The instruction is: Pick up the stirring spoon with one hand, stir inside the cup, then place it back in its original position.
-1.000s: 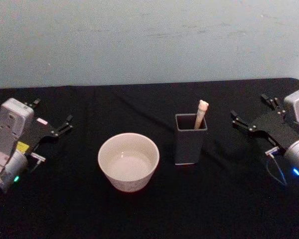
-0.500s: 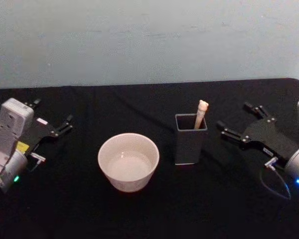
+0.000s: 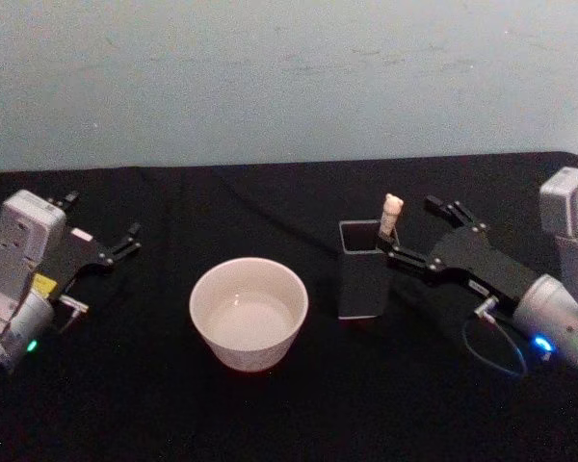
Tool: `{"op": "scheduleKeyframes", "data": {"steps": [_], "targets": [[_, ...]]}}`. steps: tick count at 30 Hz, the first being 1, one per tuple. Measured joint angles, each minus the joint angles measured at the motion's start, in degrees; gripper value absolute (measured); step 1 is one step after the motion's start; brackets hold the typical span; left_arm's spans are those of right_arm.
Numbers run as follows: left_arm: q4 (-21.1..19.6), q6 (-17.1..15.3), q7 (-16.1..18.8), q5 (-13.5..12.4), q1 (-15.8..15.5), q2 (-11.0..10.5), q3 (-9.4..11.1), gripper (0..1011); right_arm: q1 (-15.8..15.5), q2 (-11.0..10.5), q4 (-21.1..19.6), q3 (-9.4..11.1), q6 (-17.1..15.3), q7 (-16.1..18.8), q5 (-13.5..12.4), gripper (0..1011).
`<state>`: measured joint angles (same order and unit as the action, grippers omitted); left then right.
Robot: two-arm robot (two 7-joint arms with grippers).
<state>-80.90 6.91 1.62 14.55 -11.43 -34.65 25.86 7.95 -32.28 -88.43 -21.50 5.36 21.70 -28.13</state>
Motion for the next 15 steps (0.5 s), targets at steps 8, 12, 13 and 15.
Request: {"op": "scheduleKeyframes", "data": {"steps": [8,12,13,15], "targets": [[0.0,0.0,0.0,0.0,0.0,0.0,0.0,1001,3.6,3.4,4.4,-0.3,-1.2,1.2,0.7,1002],[0.0,0.0,0.0,0.0,0.0,0.0,0.0,1002,4.5,4.4,5.8,-0.3,-1.5,1.7,1.1,1000],[0.0,0.0,0.0,0.0,0.0,0.0,0.0,1001,4.6,4.6,6.1,-0.2,-1.6,1.8,1.1,1002],[0.0,0.0,0.0,0.0,0.0,0.0,0.0,1001,4.9,5.1,6.7,-0.1,-1.7,2.2,1.3,1002]]}}
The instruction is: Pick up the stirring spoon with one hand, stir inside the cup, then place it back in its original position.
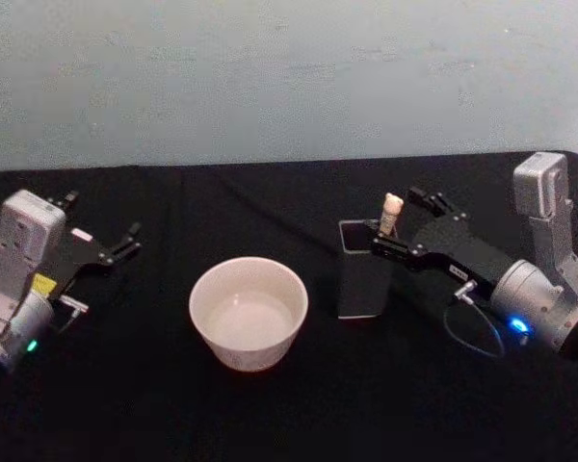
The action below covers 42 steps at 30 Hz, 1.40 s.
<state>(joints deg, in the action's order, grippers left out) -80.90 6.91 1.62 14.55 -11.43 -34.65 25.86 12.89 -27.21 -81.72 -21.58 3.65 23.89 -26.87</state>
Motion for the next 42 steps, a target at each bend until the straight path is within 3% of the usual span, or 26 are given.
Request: {"op": "scheduleKeyframes", "data": {"steps": [10,31,41,42], "targets": [[0.0,0.0,0.0,0.0,0.0,0.0,0.0,1001,0.7,1.6,1.7,1.2,-0.3,1.1,0.2,1002],[0.0,0.0,0.0,0.0,0.0,0.0,0.0,1001,0.6,1.5,1.6,1.0,-0.3,0.9,0.2,1002],[0.0,0.0,0.0,0.0,0.0,0.0,0.0,1001,0.6,1.4,1.5,1.0,-0.3,0.8,0.2,769],[0.0,0.0,0.0,0.0,0.0,0.0,0.0,1001,0.6,1.4,1.5,1.0,-0.3,0.8,0.2,711]]}}
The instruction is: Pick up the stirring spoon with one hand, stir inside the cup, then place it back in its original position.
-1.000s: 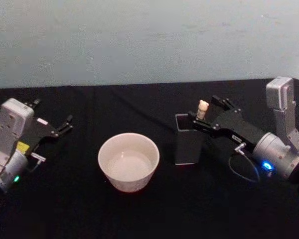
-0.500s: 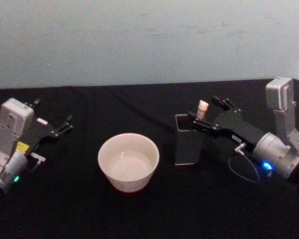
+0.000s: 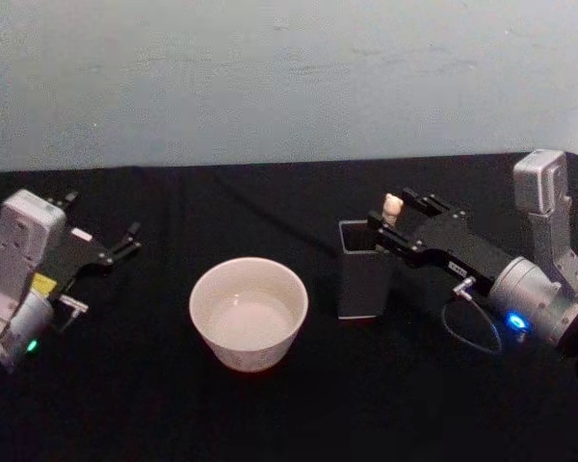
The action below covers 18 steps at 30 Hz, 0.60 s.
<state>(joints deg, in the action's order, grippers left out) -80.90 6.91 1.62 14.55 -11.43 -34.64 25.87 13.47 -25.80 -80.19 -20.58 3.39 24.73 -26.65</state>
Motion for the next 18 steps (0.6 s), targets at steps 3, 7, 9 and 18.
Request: {"op": "scheduleKeyframes", "data": {"steps": [3,7,9,18], "targets": [[0.0,0.0,0.0,0.0,0.0,0.0,0.0,1002,0.0,0.0,0.0,0.0,0.0,0.0,0.0,620],[0.0,0.0,0.0,0.0,0.0,0.0,0.0,1001,0.0,0.0,0.0,0.0,0.0,0.0,0.0,489],[0.0,0.0,0.0,0.0,0.0,0.0,0.0,1001,0.0,0.0,0.0,0.0,0.0,0.0,0.0,449],[0.0,0.0,0.0,0.0,0.0,0.0,0.0,1001,0.0,0.0,0.0,0.0,0.0,0.0,0.0,214]]}}
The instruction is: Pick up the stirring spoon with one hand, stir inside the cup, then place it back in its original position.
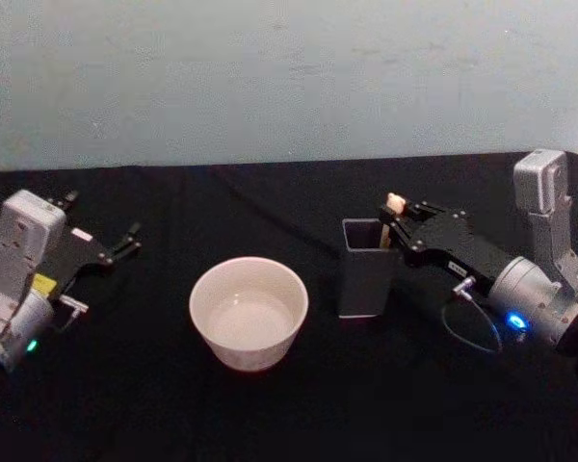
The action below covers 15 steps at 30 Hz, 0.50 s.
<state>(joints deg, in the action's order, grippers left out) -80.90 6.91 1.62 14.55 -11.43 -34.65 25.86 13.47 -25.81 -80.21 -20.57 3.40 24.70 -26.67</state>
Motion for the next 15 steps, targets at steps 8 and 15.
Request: {"op": "scheduleKeyframes", "data": {"steps": [8,15], "targets": [[0.0,0.0,0.0,0.0,0.0,0.0,0.0,1001,0.0,0.0,0.0,0.0,0.0,0.0,0.0,214],[0.0,0.0,0.0,0.0,0.0,0.0,0.0,1001,0.0,0.0,0.0,0.0,0.0,0.0,0.0,214]]}}
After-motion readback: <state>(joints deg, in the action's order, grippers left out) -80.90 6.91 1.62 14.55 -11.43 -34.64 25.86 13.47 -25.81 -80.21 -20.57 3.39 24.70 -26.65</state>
